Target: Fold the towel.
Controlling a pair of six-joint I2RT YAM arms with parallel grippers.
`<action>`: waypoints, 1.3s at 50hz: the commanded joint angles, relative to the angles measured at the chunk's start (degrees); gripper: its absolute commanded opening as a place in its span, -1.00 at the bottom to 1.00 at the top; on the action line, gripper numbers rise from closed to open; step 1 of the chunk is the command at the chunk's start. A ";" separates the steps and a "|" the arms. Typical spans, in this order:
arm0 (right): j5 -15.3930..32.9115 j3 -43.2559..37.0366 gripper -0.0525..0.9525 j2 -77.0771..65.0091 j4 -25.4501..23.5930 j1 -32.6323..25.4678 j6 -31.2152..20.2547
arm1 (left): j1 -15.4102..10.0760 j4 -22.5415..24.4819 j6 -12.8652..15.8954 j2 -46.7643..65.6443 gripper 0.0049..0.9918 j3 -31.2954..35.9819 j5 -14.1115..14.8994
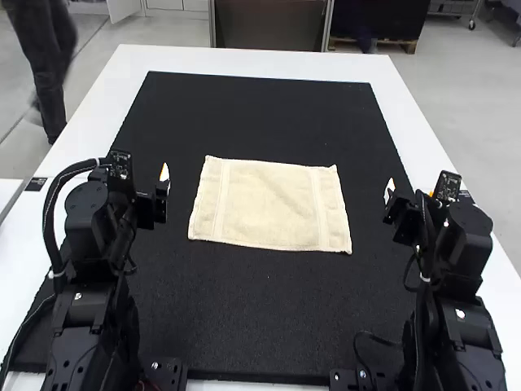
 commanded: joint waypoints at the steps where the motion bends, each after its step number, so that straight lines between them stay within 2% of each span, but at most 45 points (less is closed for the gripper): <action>1: 1.03 -0.36 0.93 -0.40 -0.30 0.48 -0.52 | 0.29 0.17 -0.50 -0.19 0.94 -0.23 0.87; 65: 1.03 -0.36 0.93 -0.40 -0.30 0.40 -0.52 | -0.50 0.25 -0.41 -0.19 0.94 -0.23 0.78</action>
